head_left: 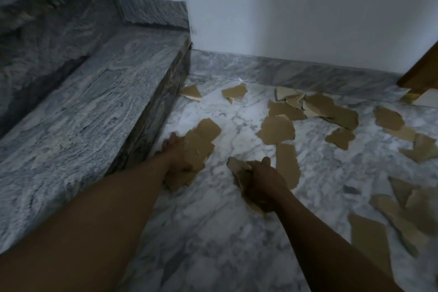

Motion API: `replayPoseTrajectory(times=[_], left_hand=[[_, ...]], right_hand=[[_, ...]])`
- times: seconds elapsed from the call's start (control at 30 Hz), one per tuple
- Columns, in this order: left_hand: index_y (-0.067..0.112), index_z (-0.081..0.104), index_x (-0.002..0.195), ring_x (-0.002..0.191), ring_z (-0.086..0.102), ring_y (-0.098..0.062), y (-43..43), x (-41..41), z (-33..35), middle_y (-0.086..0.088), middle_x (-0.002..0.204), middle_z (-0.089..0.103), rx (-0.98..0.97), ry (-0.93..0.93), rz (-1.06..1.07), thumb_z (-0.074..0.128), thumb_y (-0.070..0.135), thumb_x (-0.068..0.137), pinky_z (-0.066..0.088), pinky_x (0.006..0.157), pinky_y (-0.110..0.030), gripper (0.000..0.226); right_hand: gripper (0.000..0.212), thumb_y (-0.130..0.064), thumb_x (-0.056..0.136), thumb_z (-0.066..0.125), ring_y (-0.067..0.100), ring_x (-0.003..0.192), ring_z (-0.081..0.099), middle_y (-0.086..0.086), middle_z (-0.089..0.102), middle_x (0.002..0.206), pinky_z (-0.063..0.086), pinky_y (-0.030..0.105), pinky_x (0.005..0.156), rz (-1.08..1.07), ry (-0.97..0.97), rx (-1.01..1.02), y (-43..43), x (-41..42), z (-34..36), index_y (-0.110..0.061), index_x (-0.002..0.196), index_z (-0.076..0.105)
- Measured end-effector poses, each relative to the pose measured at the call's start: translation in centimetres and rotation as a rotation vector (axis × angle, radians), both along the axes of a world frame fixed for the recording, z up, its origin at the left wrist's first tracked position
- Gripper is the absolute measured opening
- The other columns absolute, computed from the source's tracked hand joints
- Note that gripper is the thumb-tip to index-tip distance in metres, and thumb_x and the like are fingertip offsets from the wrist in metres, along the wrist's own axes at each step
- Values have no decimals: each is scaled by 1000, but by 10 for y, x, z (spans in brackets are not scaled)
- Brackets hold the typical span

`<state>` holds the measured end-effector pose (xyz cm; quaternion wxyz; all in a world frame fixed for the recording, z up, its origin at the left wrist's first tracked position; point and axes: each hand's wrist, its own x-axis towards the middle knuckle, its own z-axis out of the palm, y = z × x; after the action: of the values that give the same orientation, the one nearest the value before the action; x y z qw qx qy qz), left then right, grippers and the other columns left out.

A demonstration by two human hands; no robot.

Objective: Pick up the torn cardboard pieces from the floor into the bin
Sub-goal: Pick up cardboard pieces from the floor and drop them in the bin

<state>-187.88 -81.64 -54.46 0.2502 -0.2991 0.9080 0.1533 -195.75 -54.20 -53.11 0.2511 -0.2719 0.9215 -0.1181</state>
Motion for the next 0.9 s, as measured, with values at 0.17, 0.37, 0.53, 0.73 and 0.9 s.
replayPoseTrajectory(times=[0.17, 0.37, 0.53, 0.73, 0.9], left_hand=[[22, 16, 150, 136, 27, -41, 12, -8, 12, -13, 150, 22, -67, -68, -100, 78, 51, 72, 35, 106, -56, 104], [28, 20, 149, 120, 35, -36, 40, -4, 16, -11, 130, 39, -212, 35, -259, 68, 38, 79, 33, 98, -52, 85], [20, 38, 128, 108, 42, -31, 64, 19, 18, -9, 125, 47, -300, 328, -404, 47, 47, 94, 34, 89, -44, 44], [25, 19, 152, 116, 43, -36, 87, 27, 41, -14, 137, 40, -167, 309, -252, 56, 38, 92, 35, 95, -42, 72], [29, 26, 149, 124, 42, -36, 104, 18, 31, -15, 140, 36, -66, 253, -30, 60, 69, 77, 40, 103, -42, 89]], right_hand=[[62, -38, 89, 67, 32, 113, 57, 9, 36, 134, 52, 45, 94, -50, -34, 9, -1, -1, -2, -23, 145, 44], [56, -37, 88, 66, 31, 113, 56, 8, 38, 130, 54, 44, 90, -74, 63, -12, -1, 11, 0, -22, 138, 47], [51, -35, 94, 57, 27, 100, 64, 6, 57, 118, 54, 41, 81, -204, 57, -209, 13, 26, 0, -22, 136, 30], [51, -48, 85, 67, 31, 108, 65, 11, 66, 115, 54, 38, 86, -517, -67, -293, 39, -2, -3, -12, 121, 59], [77, -58, 78, 75, 34, 130, 34, 8, 34, 139, 36, 51, 103, -730, -39, -84, 49, -20, 4, -15, 136, 49]])
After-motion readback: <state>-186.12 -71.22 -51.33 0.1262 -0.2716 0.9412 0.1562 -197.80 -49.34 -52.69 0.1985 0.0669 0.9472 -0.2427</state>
